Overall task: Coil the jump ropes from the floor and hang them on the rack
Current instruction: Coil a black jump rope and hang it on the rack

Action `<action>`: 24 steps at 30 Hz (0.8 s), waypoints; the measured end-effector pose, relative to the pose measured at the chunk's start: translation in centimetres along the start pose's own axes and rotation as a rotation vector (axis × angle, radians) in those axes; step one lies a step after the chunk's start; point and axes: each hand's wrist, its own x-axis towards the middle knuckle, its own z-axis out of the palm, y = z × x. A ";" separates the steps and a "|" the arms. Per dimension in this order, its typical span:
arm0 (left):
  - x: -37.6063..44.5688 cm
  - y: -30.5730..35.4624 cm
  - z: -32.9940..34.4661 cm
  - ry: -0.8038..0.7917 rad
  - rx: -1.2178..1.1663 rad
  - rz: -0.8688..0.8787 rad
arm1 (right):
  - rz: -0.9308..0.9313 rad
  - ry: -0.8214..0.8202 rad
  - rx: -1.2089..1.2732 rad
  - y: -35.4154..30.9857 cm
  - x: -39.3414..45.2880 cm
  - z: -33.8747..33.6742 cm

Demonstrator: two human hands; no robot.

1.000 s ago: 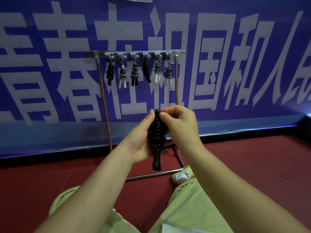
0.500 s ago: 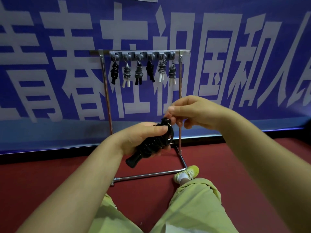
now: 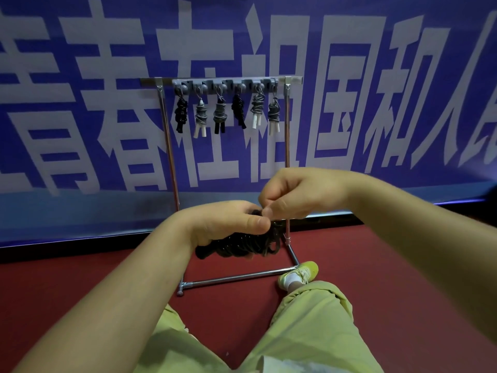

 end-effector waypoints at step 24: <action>1.9 -3.3 1.1 0.057 -0.686 -0.165 | 0.136 0.541 0.574 3.9 0.8 2.3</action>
